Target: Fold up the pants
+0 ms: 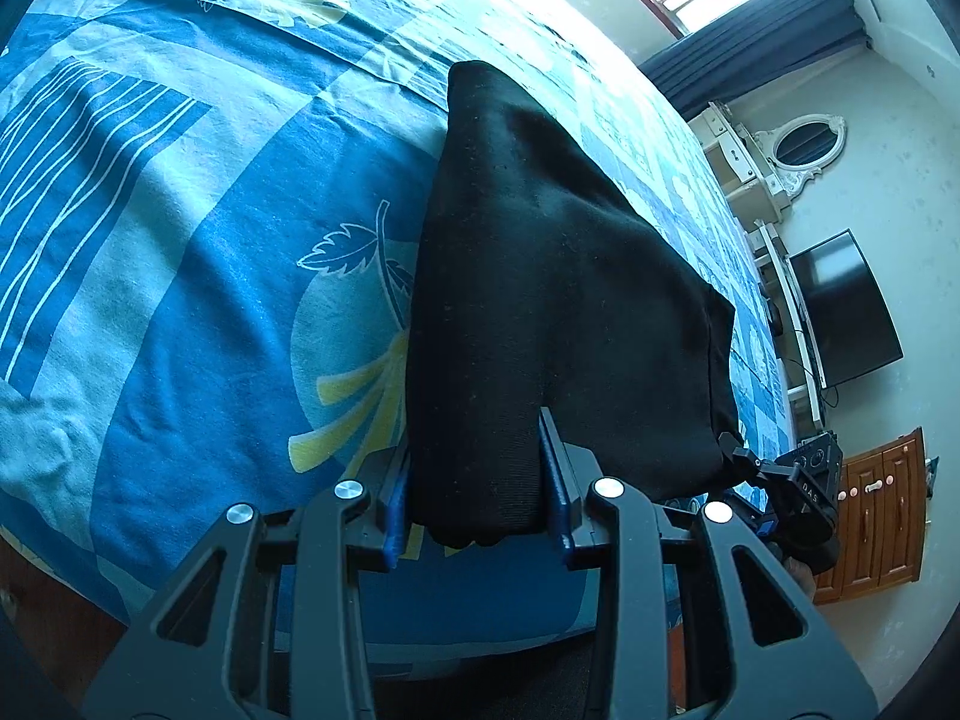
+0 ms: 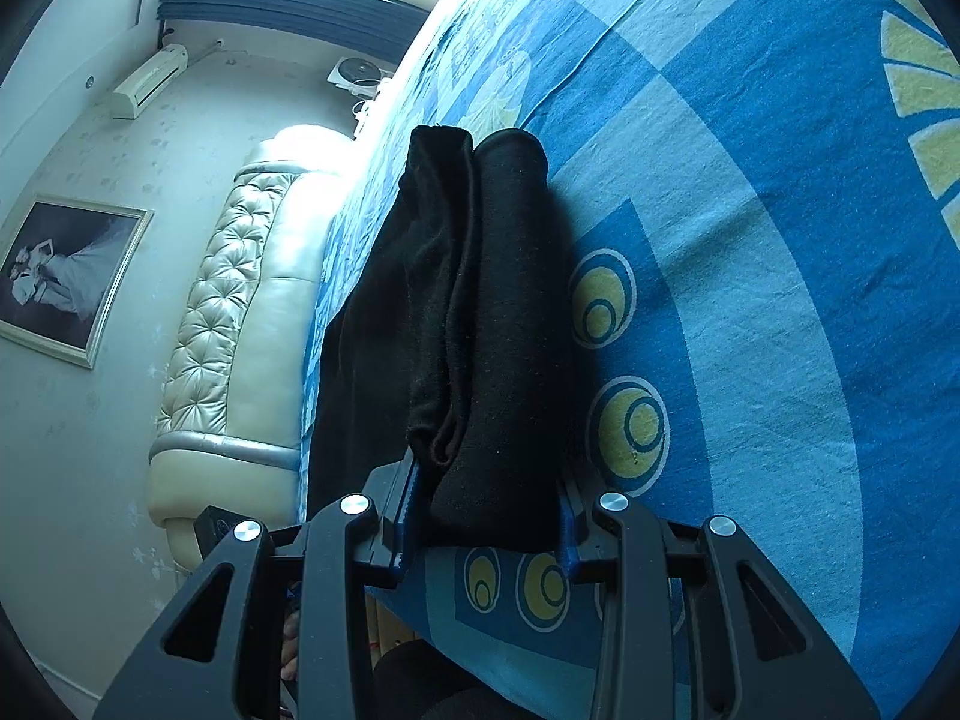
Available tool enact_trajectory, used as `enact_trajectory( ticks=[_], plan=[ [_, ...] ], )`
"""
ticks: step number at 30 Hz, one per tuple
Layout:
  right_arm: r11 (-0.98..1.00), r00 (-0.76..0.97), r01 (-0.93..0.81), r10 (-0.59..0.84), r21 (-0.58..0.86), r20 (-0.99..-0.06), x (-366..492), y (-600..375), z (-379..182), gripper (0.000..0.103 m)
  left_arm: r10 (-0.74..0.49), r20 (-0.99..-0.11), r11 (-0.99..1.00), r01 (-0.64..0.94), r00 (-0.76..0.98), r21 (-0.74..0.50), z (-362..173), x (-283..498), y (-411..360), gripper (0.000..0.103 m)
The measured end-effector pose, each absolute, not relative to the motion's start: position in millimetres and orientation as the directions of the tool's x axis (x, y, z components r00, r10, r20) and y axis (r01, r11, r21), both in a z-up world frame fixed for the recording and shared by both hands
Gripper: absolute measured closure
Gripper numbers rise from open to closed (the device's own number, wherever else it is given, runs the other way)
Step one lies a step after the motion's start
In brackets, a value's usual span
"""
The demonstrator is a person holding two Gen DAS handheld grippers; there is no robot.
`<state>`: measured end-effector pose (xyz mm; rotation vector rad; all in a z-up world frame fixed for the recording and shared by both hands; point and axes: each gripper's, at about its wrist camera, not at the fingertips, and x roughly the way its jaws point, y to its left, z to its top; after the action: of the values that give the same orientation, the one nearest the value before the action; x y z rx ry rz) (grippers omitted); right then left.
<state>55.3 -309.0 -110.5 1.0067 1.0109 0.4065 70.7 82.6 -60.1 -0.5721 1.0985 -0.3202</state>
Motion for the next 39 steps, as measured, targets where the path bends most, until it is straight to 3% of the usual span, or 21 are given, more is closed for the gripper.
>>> enact_trajectory(
  ticks=[39],
  plan=[
    [0.461,0.513,0.124,0.728,0.878,-0.455,54,-318,-123,0.067,-0.506,-0.739,0.829,0.014,0.445,-0.56,-68,71,83,0.063]
  ],
)
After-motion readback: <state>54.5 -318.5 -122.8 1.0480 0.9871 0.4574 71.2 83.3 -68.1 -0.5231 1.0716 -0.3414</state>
